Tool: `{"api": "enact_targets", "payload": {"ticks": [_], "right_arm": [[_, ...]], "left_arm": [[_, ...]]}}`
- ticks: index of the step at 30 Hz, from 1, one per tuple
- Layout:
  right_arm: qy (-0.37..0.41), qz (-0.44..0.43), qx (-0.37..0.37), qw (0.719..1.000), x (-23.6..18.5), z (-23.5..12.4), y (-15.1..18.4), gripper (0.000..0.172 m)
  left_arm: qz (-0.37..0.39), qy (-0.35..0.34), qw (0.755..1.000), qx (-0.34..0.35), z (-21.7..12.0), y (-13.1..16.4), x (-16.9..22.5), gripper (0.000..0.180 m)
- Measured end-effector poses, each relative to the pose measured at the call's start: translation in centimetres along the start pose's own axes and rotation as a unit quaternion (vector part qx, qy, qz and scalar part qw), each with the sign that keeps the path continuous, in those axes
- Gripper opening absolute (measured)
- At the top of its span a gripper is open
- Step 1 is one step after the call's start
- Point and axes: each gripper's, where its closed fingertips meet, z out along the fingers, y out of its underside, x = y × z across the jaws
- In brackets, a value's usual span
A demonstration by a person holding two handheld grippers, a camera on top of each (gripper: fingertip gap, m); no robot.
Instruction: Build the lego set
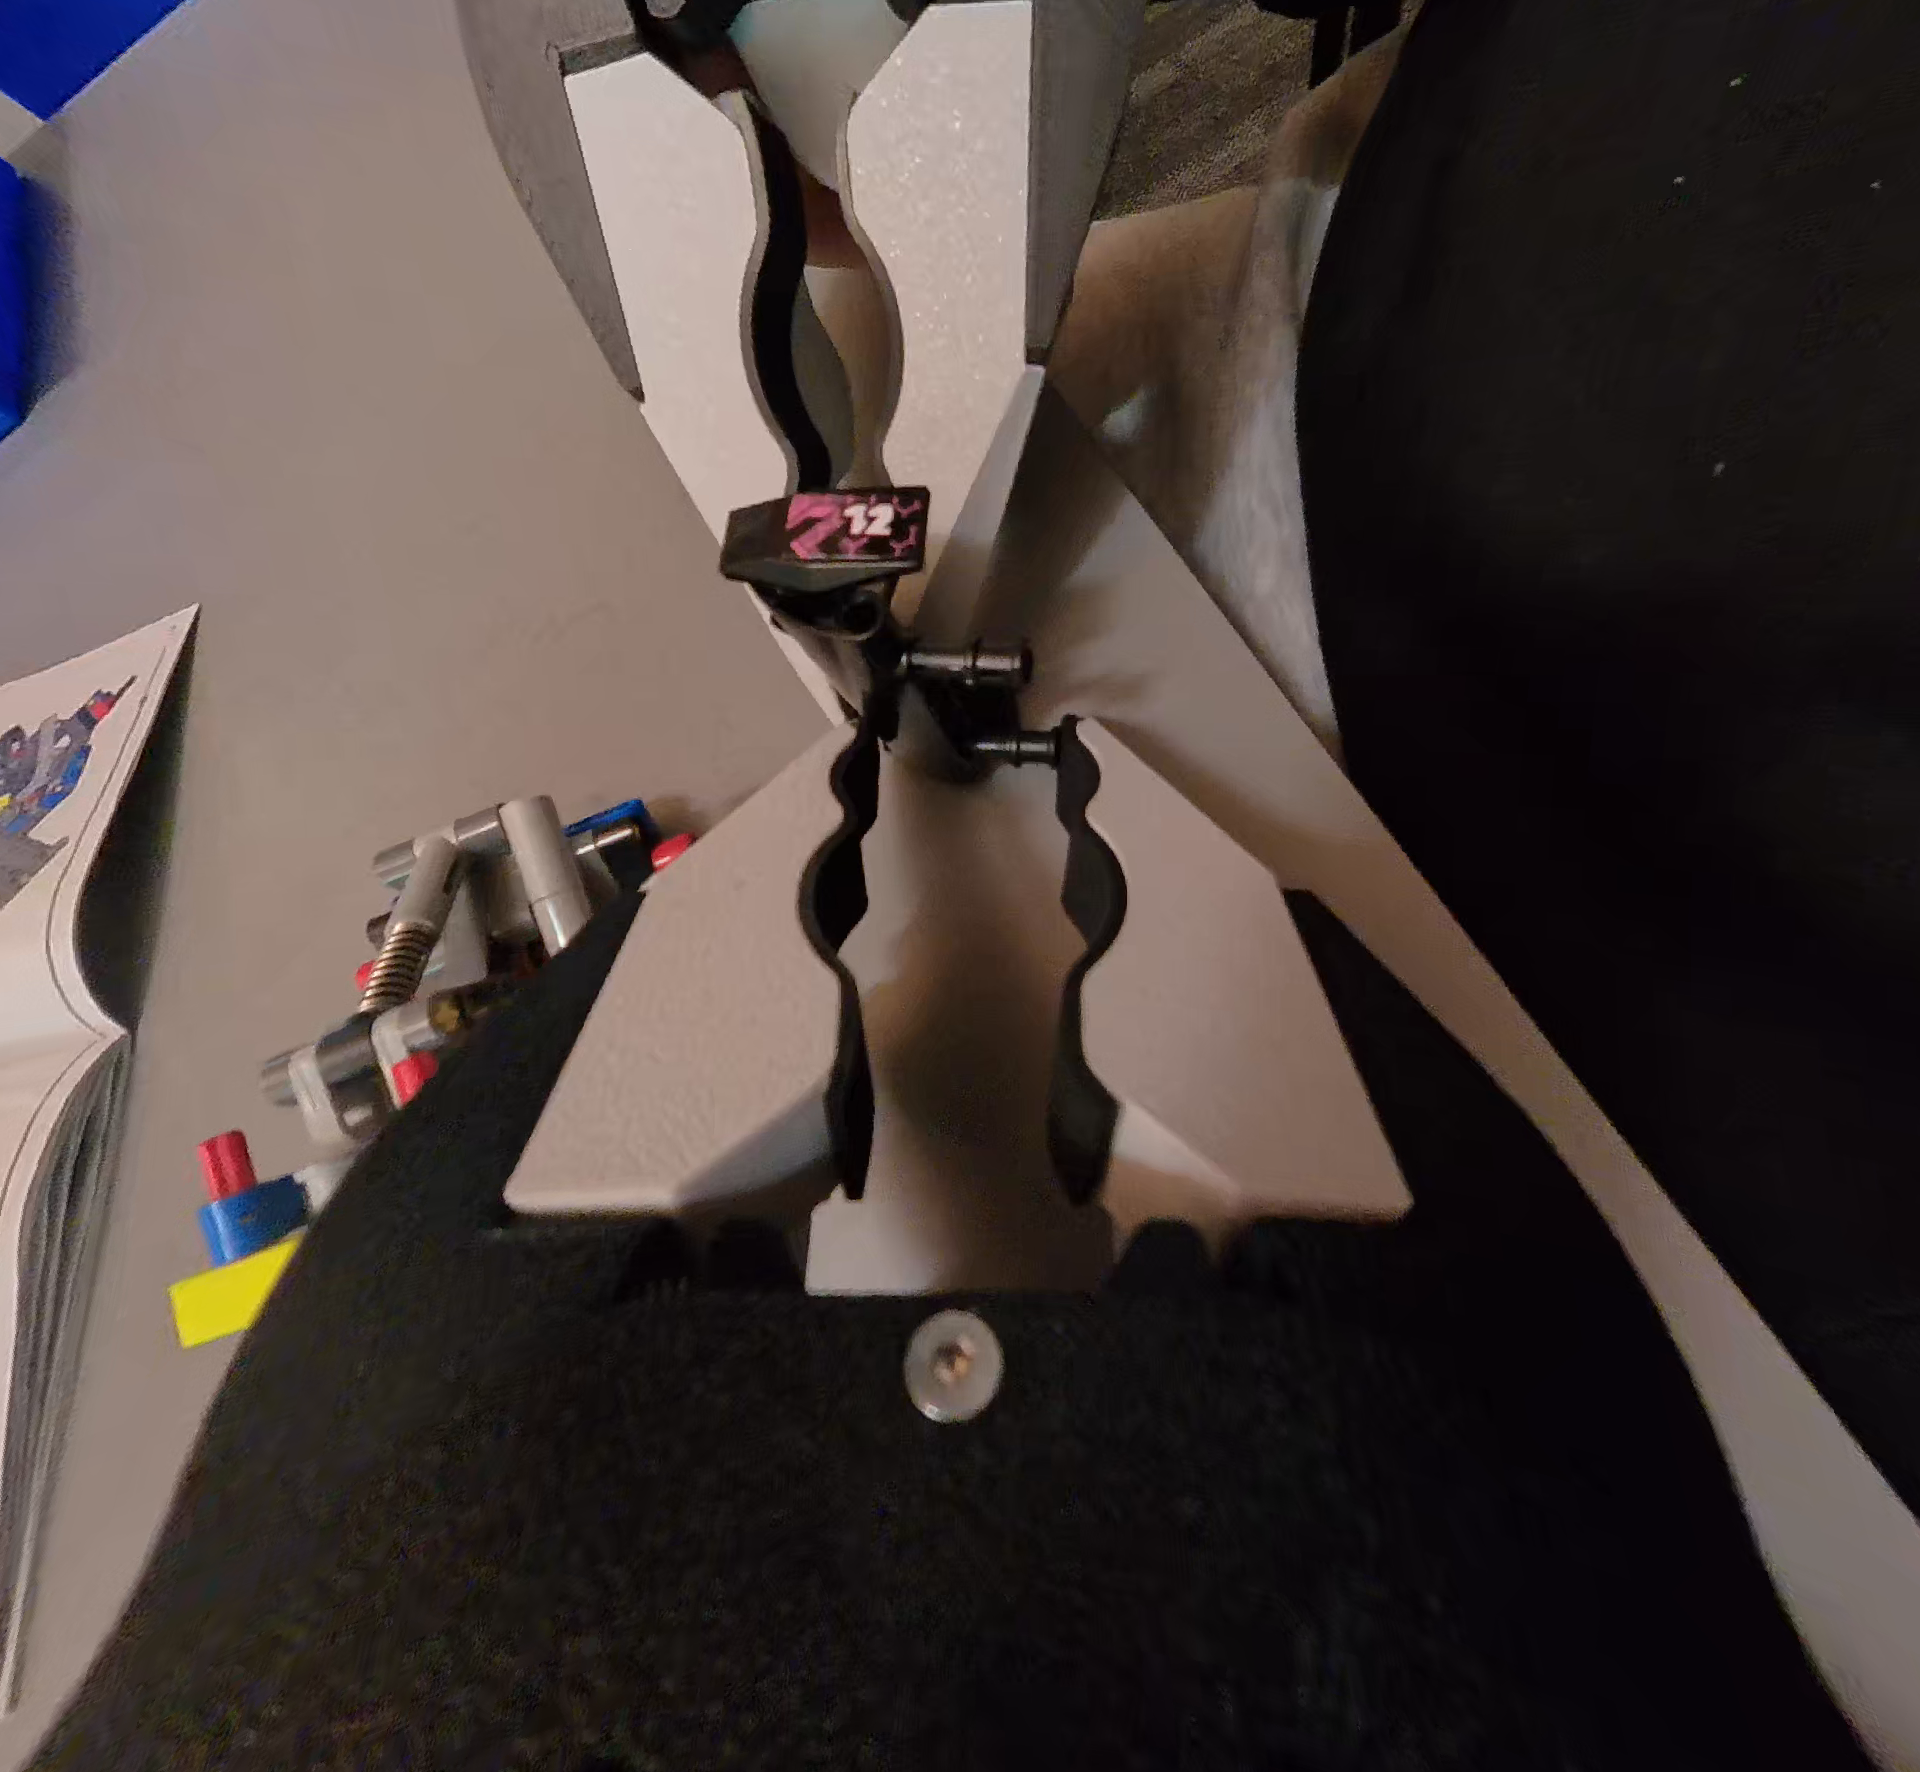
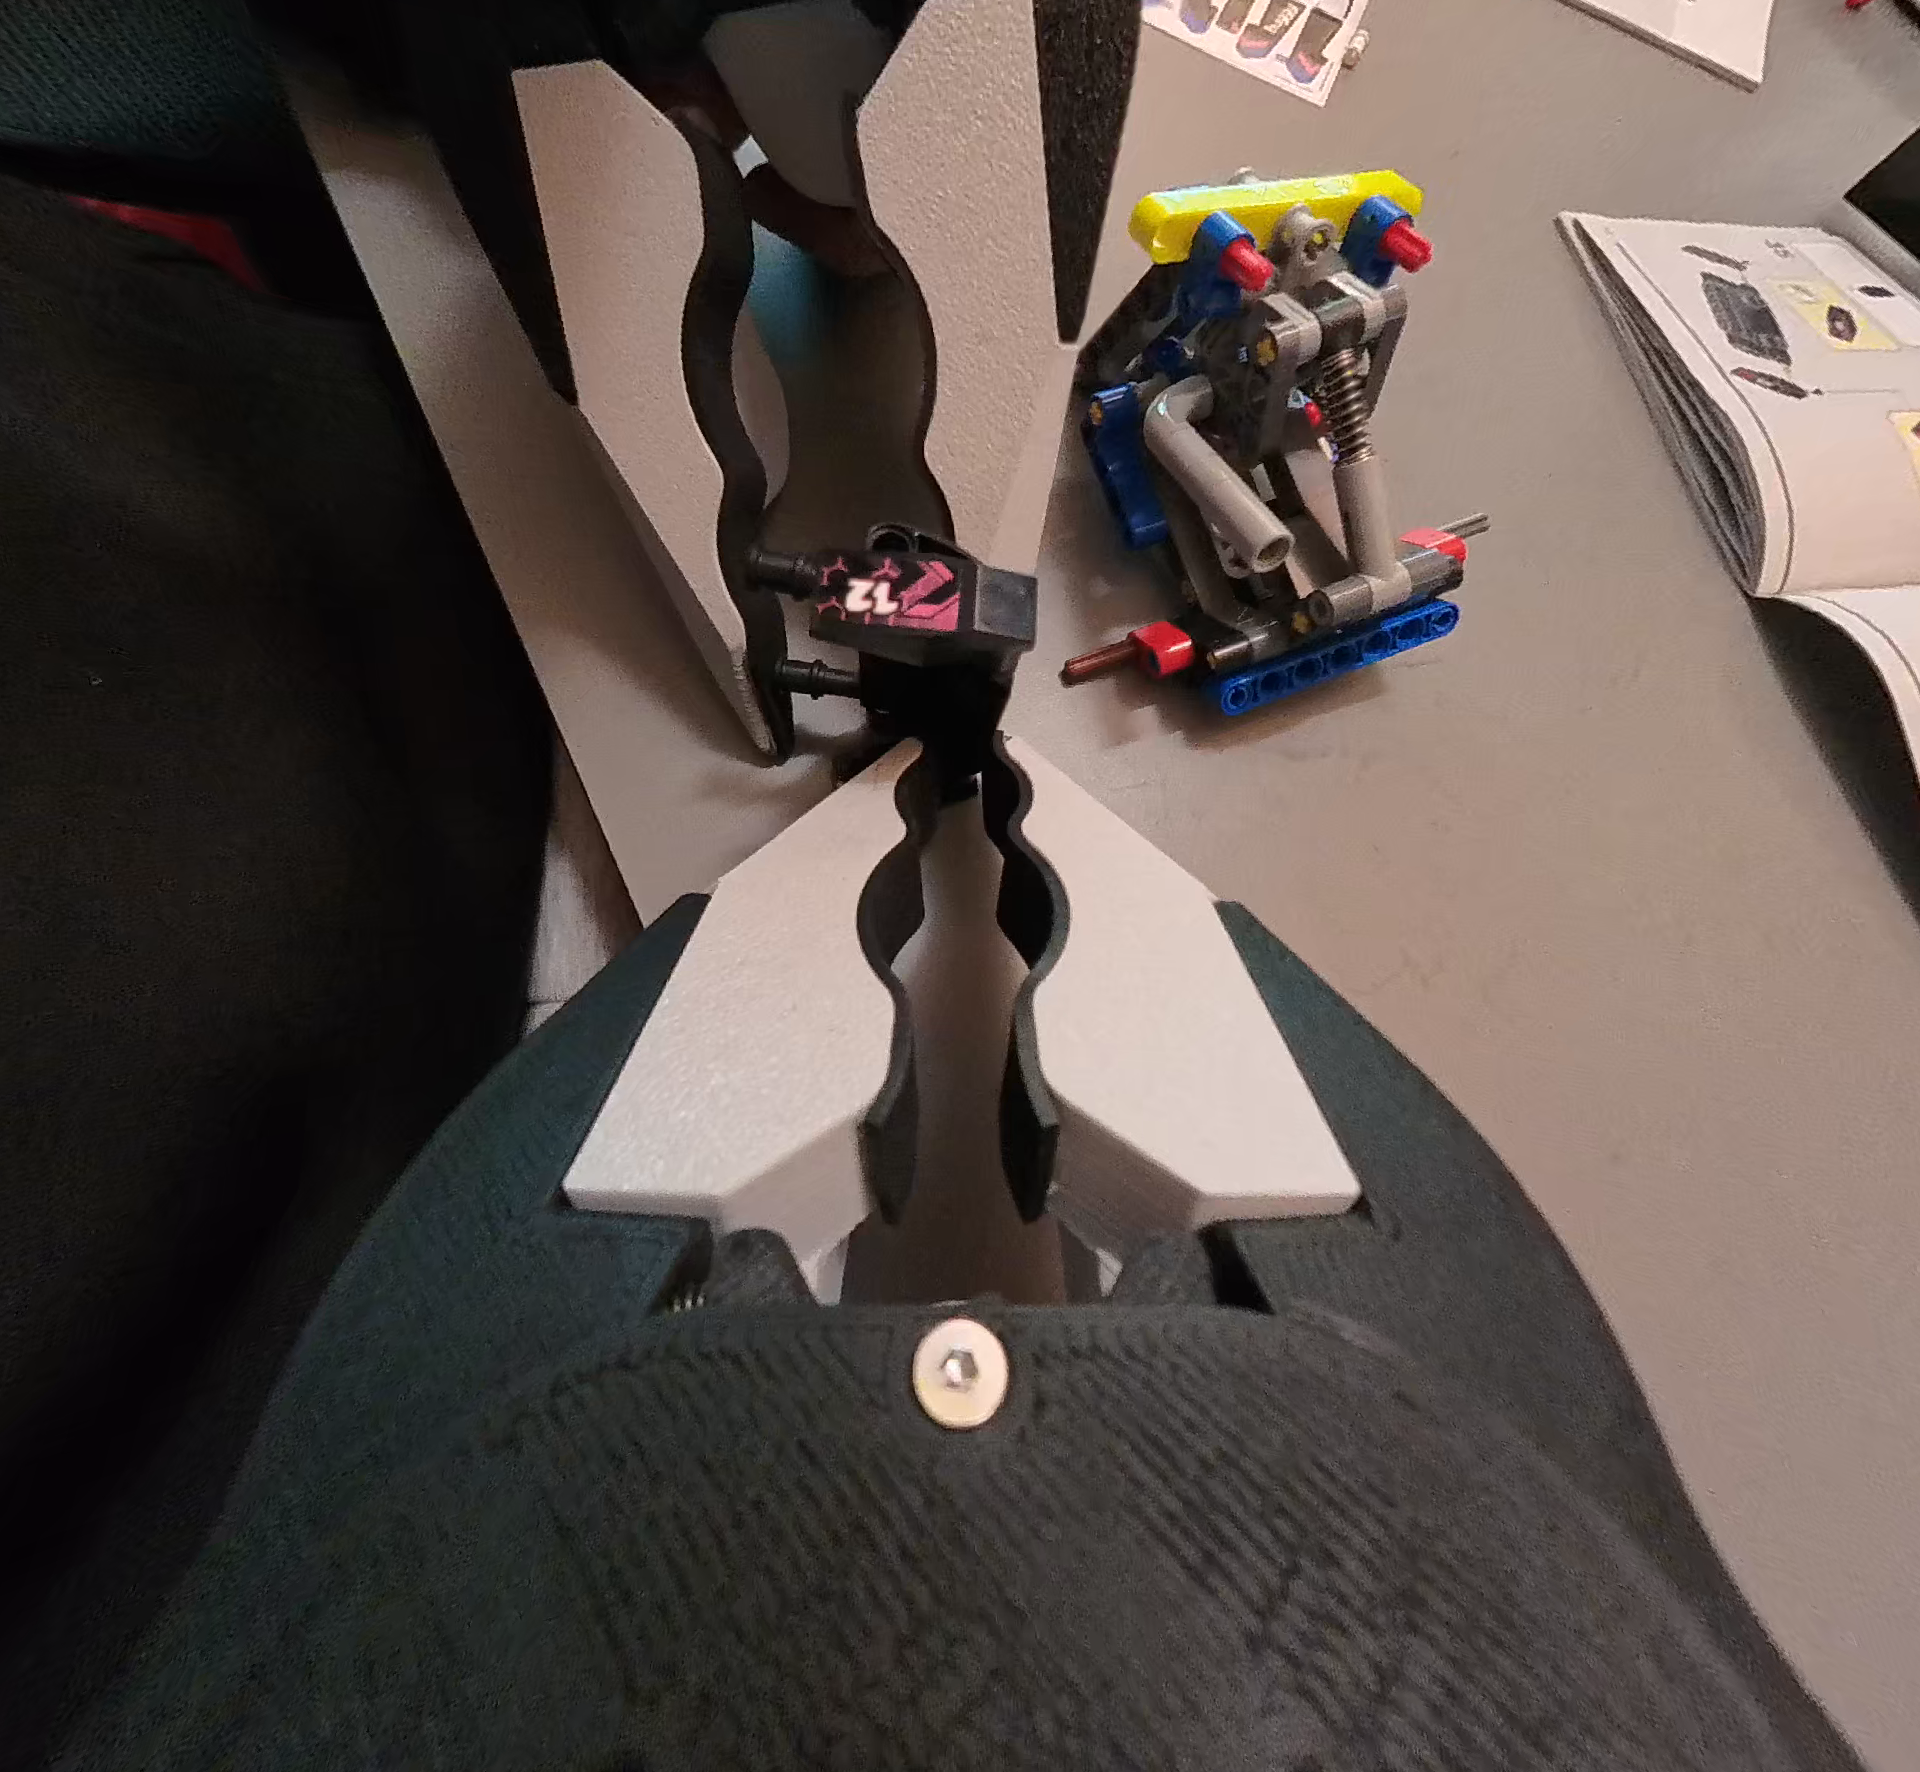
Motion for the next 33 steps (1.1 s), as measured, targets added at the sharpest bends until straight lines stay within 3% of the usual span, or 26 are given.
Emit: {"api": "enact_targets", "payload": {"ticks": [12,23,33], "right_arm": [[0.034,-0.051,-0.039,0.997,0.28,0.1,0.1,0.006],[-0.036,-0.06,-0.032,0.997,0.39,0.13,0.19,0.005],[-0.021,-0.076,-0.053,0.995,0.6,0.23,0.23,0.005]], "left_arm": [[0.004,0.025,1.0,0.006,0.05,0.14,-0.18,0.031],[0.026,0.047,0.998,0.013,0.11,0.19,-0.35,0.031],[0.01,0.053,0.999,0.009,0.18,0.22,-0.55,0.03]]}}
